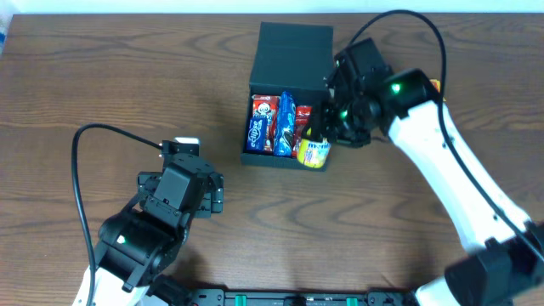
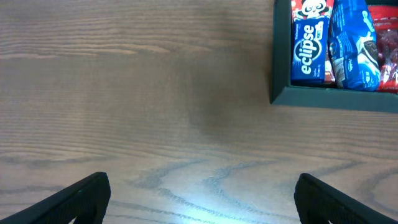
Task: Pack container
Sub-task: 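Carry the Mentos tub over the box's right side, then lower the Mentos tub into the box and open the right gripper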
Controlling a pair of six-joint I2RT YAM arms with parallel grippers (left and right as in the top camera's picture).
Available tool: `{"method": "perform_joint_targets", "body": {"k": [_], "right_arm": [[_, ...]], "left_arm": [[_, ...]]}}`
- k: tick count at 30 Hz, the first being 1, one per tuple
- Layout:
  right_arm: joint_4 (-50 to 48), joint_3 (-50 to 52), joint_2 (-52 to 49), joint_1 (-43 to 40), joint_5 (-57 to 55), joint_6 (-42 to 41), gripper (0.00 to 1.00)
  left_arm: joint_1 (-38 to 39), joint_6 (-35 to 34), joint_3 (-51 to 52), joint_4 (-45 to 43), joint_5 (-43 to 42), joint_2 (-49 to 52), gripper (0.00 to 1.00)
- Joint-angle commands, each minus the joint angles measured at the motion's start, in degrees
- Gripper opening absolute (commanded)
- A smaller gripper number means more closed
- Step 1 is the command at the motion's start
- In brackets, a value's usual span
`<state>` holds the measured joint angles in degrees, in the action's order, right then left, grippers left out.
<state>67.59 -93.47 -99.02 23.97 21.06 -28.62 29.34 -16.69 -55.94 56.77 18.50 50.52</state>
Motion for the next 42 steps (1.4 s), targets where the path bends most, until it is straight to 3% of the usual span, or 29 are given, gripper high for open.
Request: {"method": "perform_joint_targets", "body": {"k": [1,6,19,42], "right_arm": [[0.7,-3.2,-2.6,-3.2,5.3,3.6,0.02],[1.2,-5.5,-8.1,-6.8,12.1,9.4,0.02],[2.5,-8.2,-17.8,-7.7,15.4,18.5,0.02],[0.2,-8.2,-19.0,-5.4,7.8,13.5,0.02]], "left_arm": [[-0.2,0.0,0.1,0.2,1.4,0.0,0.96],[-0.2,0.0,0.1,0.2,1.4,0.0,0.95],[-0.2,0.0,0.1,0.2,1.4,0.0,0.95],[-0.2,0.0,0.1,0.2,1.4,0.0,0.95]]}}
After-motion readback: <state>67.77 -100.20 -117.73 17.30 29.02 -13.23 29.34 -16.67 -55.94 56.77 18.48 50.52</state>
